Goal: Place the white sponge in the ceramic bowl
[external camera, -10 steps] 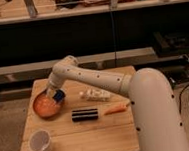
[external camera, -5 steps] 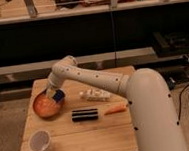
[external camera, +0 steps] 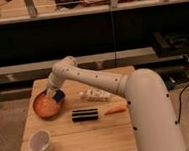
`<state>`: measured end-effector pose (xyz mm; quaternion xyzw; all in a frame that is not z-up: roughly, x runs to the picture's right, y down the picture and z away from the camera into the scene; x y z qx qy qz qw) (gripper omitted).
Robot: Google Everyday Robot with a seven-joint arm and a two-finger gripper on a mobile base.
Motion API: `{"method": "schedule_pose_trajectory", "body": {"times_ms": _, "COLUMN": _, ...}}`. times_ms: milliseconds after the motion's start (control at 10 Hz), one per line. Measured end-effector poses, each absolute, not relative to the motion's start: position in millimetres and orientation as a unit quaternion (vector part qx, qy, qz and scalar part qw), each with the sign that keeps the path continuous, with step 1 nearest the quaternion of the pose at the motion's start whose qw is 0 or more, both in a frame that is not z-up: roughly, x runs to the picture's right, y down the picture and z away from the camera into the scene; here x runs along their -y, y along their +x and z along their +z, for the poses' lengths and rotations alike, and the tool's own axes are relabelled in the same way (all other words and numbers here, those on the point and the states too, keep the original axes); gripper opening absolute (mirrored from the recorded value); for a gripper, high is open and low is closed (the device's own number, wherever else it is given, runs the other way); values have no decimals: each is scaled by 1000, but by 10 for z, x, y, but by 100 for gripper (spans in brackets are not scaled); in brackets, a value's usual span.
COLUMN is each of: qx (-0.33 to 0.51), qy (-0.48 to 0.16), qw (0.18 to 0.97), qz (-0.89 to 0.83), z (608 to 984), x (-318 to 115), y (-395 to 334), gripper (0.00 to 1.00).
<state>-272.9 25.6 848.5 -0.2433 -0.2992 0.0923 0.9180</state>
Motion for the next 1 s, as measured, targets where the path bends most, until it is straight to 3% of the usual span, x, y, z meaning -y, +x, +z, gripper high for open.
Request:
{"method": "schedule_pose_trajectory", "body": {"times_ms": 100, "qx": 299, "qy": -244, "qw": 918, "qz": 90, "z": 8498, "x": -253, "y": -2721, "gripper": 62}}
{"method": "schedule_pose_trajectory", "body": {"times_ms": 300, "qx": 300, "qy": -244, "qw": 918, "qz": 89, "z": 8506, "x": -249, "y": -2721, "gripper": 71}}
{"method": "schedule_pose_trajectory", "body": {"times_ms": 1000, "qx": 306, "qy": -247, "qw": 916, "qz": 78, "z": 8567, "x": -251, "y": -2735, "gripper": 71}}
